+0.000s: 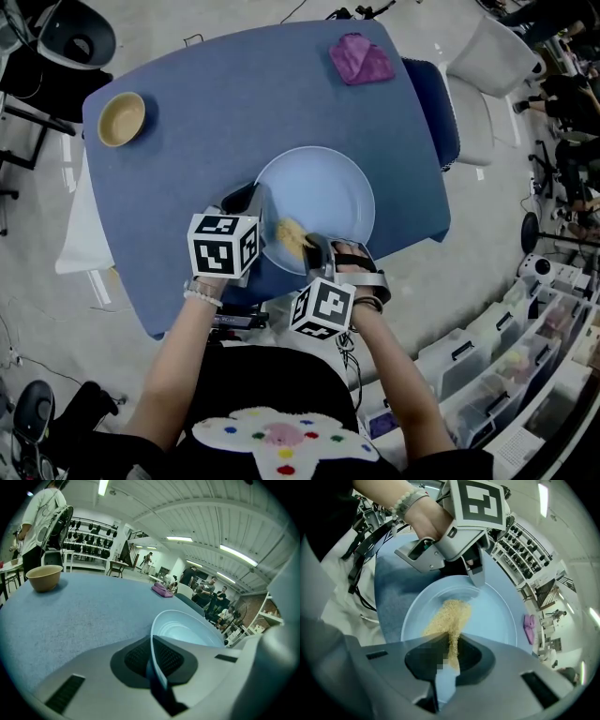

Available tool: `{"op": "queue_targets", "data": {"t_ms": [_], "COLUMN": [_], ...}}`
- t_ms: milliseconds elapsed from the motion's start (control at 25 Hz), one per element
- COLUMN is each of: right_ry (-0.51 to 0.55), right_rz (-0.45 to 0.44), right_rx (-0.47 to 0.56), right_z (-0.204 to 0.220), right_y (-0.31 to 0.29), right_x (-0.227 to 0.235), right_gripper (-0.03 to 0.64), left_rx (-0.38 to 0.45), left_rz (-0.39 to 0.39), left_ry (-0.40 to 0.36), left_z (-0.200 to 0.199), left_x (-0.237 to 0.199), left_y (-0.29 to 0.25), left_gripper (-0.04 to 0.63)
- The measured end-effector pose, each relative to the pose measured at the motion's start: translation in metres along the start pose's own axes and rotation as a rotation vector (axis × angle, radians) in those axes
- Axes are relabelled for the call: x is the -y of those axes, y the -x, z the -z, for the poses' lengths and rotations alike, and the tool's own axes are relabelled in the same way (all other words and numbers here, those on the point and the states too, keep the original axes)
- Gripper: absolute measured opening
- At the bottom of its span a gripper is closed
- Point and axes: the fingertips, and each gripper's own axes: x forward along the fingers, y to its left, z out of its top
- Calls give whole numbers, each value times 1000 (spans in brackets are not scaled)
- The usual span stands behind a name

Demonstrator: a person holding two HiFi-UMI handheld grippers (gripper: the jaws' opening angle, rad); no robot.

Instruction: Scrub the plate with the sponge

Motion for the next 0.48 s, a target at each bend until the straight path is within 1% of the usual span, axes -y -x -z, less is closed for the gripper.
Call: {"op": "queue_targets", "data": {"t_ms": [160,480], "right_ry": [-10,-79], "right_rz": [10,104], "right_rx": [-15,-103], "right_z": [4,36], "right_y": [-1,-12], "right_x": [5,42], "right_gripper": [41,43], "left_rx": [0,-1], "left_rz": [3,1], "left_ry": [1,-1], "left_z": [-1,0], "left_x": [0,0], "left_y": [0,0], "left_gripper": [21,21]}}
